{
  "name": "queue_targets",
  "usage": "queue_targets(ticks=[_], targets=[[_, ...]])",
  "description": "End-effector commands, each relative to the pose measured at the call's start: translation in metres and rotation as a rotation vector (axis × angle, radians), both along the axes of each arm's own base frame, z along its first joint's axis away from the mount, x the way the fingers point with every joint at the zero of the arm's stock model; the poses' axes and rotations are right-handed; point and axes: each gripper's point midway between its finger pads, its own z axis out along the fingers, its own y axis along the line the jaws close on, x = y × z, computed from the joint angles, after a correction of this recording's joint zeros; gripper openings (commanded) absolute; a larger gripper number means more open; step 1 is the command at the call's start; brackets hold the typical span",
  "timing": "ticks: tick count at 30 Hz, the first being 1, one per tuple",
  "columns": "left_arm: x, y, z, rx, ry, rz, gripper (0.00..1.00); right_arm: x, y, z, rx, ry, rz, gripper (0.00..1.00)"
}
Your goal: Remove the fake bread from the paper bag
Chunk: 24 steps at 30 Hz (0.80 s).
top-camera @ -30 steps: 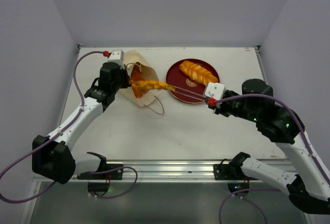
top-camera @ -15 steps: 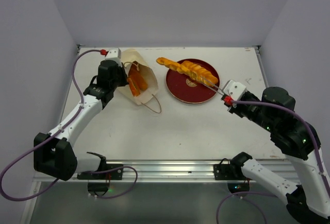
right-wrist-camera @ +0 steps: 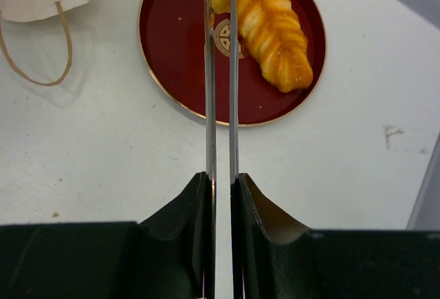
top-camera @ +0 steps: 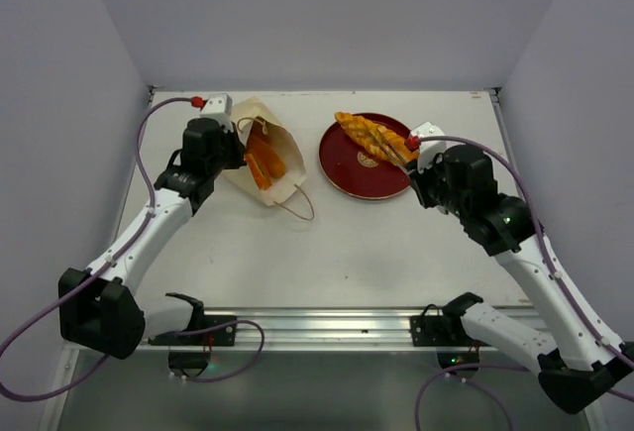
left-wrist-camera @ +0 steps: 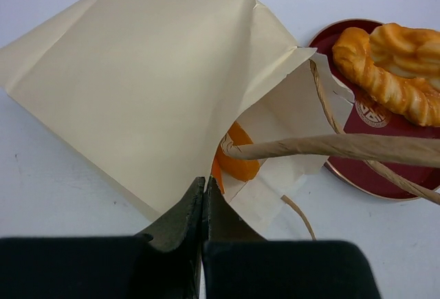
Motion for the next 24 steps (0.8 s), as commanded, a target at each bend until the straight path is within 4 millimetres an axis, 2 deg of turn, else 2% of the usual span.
queue_targets(ticks=[1,7,13,15,19,24], targets=[[-0.003,-0.001,0.024,-0.026,-0.079,-0.027,0.00,0.020,0.006,0.020,0.212,-0.058,-0.136,0.00],[-0.009,-0.001,0.023,-0.034,-0.085,-0.040,0.00,0.029,0.013,-0.001,0.405,0.093,-0.214,0.00],[-0.012,-0.001,0.019,-0.031,-0.086,-0.045,0.00,0.027,0.029,0.015,0.607,0.202,-0.164,0.00],[-0.013,-0.001,0.018,-0.031,-0.086,-0.046,0.00,0.025,0.033,0.014,0.658,0.243,-0.167,0.00],[-0.014,-0.002,0.017,-0.034,-0.085,-0.048,0.00,0.021,0.049,-0.001,0.737,0.377,-0.139,0.00],[-0.015,-0.002,0.016,-0.040,-0.085,-0.047,0.00,0.029,0.049,-0.010,0.761,0.420,-0.175,0.00]])
